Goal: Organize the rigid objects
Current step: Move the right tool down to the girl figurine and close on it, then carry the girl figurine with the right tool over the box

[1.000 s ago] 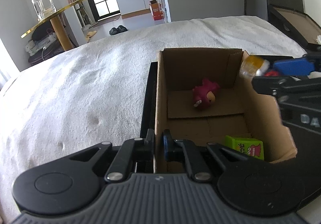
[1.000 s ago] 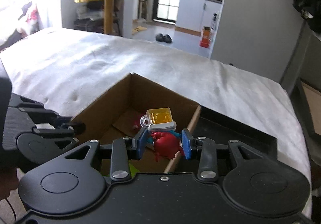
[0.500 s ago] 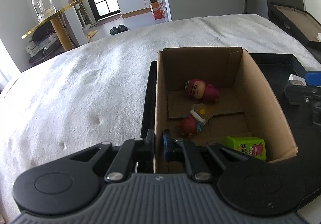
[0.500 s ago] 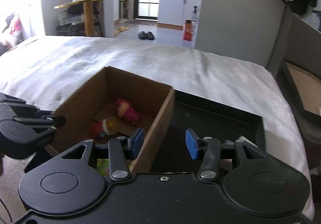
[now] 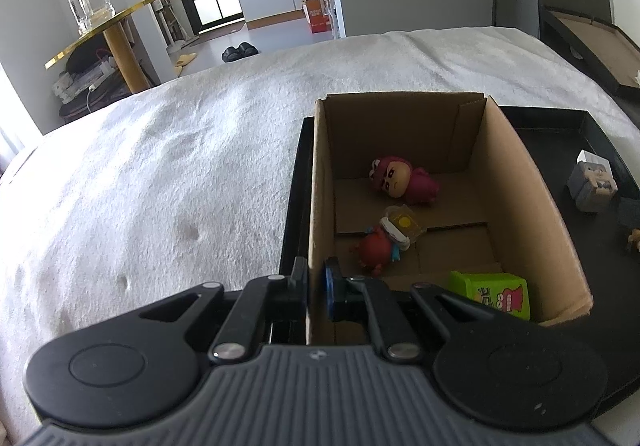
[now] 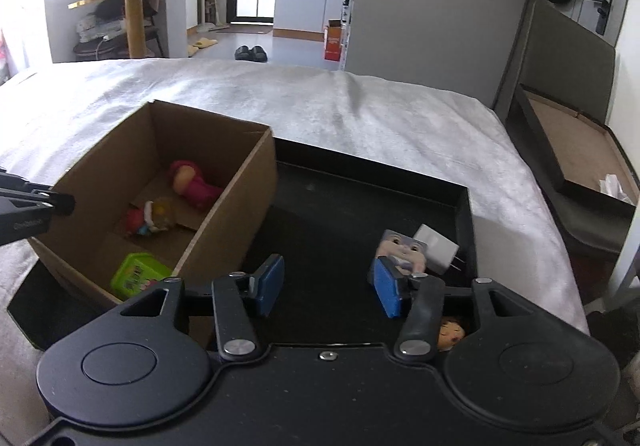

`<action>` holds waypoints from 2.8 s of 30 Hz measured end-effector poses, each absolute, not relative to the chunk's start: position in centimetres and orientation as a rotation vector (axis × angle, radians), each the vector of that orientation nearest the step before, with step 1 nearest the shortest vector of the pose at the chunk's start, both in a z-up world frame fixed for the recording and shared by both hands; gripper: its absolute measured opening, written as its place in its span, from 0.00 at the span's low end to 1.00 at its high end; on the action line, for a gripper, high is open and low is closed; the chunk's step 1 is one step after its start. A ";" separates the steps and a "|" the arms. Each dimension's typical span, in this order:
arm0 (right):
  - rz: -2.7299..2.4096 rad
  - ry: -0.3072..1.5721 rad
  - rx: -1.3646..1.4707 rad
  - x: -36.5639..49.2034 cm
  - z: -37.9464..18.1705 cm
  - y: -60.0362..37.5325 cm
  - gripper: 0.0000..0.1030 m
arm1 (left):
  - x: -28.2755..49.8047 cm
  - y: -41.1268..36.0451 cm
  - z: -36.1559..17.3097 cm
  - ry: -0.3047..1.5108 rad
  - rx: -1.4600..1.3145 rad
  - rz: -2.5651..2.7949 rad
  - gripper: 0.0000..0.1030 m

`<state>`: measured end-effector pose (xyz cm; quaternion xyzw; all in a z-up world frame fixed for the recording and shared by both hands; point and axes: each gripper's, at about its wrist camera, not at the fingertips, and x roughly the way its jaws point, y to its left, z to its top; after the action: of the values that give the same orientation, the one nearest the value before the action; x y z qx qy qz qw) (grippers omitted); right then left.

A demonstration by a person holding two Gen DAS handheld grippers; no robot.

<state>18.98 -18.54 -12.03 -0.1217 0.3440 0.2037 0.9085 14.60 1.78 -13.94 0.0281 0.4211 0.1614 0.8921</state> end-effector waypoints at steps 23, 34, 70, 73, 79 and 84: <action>0.257 0.778 -0.231 19.7 -15.8 -25.0 0.53 | 15.1 1.0 -13.9 0.888 0.083 0.364 0.08; 0.246 0.800 -0.246 21.2 -18.4 -25.4 0.47 | 15.2 1.2 -13.8 0.888 0.082 0.371 0.08; 0.349 0.802 -0.332 22.3 -16.6 -20.6 0.34 | 15.2 1.4 -13.7 0.887 0.061 0.362 0.08; 0.375 0.777 -0.341 21.9 -15.5 -19.7 0.34 | 15.0 1.5 -13.7 0.885 0.062 0.357 0.08; 0.419 0.729 -0.363 21.3 -13.6 -17.9 0.34 | 15.0 1.6 -13.7 0.886 0.058 0.354 0.08; 0.449 0.712 -0.353 21.1 -12.3 -16.9 0.34 | 15.1 1.6 -13.7 0.887 0.057 0.354 0.08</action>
<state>21.06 -16.87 -12.35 -0.1703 0.3440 0.2167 0.8976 15.06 1.60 -13.67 0.0274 0.4268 0.1701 0.8878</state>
